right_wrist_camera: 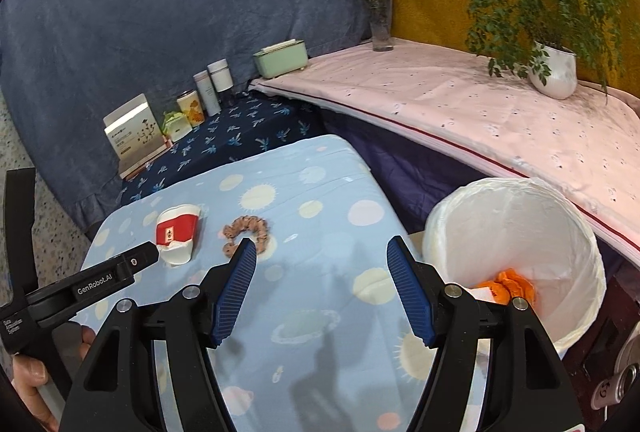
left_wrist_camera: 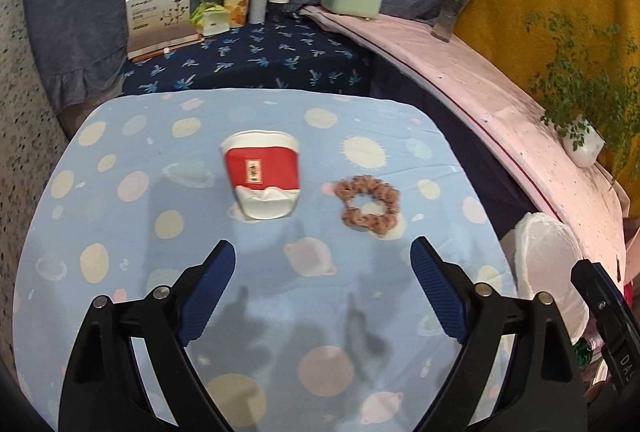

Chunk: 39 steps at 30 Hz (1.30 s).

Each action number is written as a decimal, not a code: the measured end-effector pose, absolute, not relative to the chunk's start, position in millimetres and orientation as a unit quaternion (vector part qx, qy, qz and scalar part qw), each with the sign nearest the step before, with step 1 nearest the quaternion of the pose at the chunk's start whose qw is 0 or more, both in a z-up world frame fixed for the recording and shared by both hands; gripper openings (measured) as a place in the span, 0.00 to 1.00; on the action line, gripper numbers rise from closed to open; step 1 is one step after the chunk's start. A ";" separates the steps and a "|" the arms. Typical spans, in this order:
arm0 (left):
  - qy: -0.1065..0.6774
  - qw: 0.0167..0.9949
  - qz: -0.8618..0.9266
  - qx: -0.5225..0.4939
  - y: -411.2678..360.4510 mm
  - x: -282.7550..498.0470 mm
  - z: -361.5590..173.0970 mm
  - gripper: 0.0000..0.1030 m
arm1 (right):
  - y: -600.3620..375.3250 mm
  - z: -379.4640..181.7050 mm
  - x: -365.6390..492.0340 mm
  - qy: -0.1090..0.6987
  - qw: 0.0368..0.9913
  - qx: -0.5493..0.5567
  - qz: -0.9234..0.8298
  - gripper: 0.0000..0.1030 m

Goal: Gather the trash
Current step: 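Move both tools back over the last red cup and pink scrunchie, then grasp the red paper cup with the left tool while the right tool grasps the pink scrunchie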

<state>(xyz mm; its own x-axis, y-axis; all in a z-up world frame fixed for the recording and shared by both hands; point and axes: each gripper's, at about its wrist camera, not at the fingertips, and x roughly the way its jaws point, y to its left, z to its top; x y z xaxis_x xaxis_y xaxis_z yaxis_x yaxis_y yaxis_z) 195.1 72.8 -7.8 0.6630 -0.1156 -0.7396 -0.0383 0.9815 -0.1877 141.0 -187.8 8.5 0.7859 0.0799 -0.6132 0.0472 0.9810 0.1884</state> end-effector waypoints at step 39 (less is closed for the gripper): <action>0.480 0.870 0.008 -0.112 122.4 322.1 -99.4 0.89 | -94.4 -96.0 288.9 0.419 0.904 0.067 0.049 0.62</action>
